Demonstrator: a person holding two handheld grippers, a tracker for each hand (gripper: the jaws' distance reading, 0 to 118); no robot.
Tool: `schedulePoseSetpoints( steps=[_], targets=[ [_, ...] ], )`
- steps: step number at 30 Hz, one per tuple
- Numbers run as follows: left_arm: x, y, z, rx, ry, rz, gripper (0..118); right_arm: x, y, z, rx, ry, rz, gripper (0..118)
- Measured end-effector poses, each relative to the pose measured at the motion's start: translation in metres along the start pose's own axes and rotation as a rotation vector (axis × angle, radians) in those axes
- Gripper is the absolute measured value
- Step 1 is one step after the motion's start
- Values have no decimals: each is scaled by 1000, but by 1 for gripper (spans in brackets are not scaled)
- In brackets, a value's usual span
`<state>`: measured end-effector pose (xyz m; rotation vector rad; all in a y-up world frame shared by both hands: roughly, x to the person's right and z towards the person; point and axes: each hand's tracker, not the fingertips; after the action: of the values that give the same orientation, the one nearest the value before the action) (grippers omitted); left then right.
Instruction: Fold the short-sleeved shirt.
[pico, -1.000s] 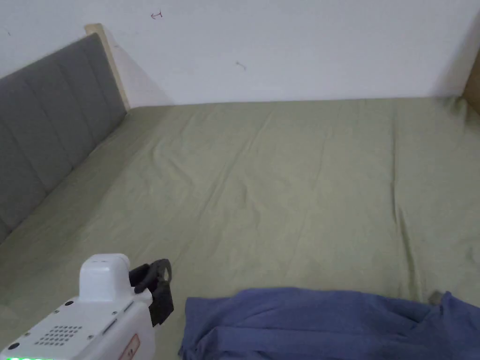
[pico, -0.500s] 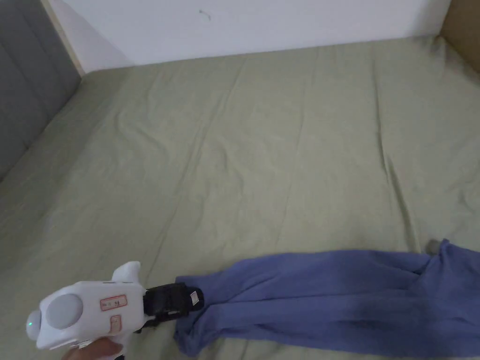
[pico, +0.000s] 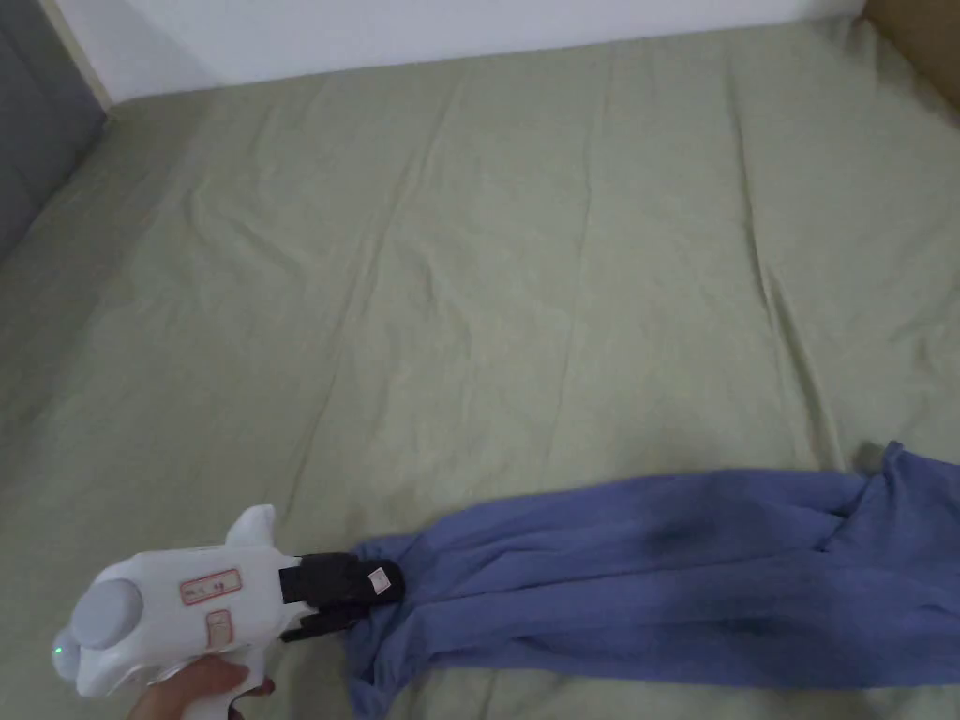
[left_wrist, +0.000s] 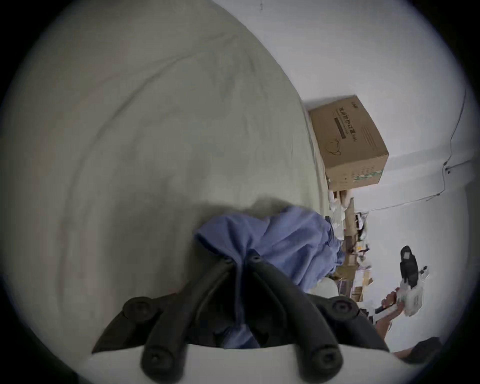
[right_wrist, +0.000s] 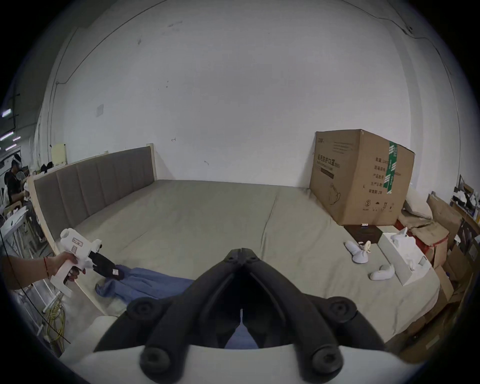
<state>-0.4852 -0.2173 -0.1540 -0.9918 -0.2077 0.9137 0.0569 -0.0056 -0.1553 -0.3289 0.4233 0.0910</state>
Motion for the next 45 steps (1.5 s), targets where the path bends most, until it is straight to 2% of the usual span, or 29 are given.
schedulePoseSetpoints(
  steps=[3, 4, 6, 7, 9, 12, 16, 18, 22, 27, 31, 35, 36, 37, 38, 39, 40, 41, 45],
  targets=[
    [6, 9, 28, 13, 15, -3, 3, 7, -2, -1, 1, -10, 2, 0],
    [9, 11, 40, 36, 62, -41, 3, 9, -2, -1, 2, -17, 4, 0],
    [18, 15, 56, 43, 81, -63, 3, 17, -4, 1, 14, -17, -20, 0],
    [20, 20, 66, 51, 164, -80, 3, 21, -5, 2, 20, -20, -33, 0],
    [20, 27, 85, 60, 236, -29, 3, 30, -7, 3, 31, -29, -55, 0],
    [31, 35, 113, 82, 378, -22, 3, 48, -13, 7, 44, -46, -88, 0],
    [82, 28, 121, 67, 584, -27, 3, 71, -21, 11, 62, -67, -142, 0],
    [109, 27, 120, 77, 670, -71, 3, 80, -24, 14, 74, -74, -166, 0],
    [171, 16, 78, 55, 580, -170, 3, 95, -31, 21, 90, -76, -209, 0],
    [228, -5, -18, -115, 465, -293, 3, 107, -39, 36, 103, -94, -235, 0],
    [246, -22, -85, -185, 390, -320, 3, 113, -43, 50, 101, -129, -243, 0],
    [242, -29, -126, -218, 403, -350, 5, 119, -46, 60, 91, -156, -245, 0],
    [239, -31, -128, -218, 404, -352, 18, 120, -47, 62, 89, -163, -244, 0],
    [235, -32, -125, -206, 395, -353, 51, 121, -47, 63, 86, -167, -244, 0],
    [231, -33, -120, -186, 371, -350, 98, 121, -47, 63, 81, -167, -244, 0],
    [227, -35, -111, -171, 329, -364, 117, 120, -47, 64, 77, -172, -242, 0],
    [228, -38, -103, -156, 338, -380, 109, 120, -47, 64, 76, -175, -237, 0],
    [236, -36, -80, -58, 327, -406, 106, 120, -46, 64, 75, -173, -234, 0],
    [252, -44, -14, 122, 371, -465, 112, 114, -41, 63, 76, -167, -217, 0]
  ],
)
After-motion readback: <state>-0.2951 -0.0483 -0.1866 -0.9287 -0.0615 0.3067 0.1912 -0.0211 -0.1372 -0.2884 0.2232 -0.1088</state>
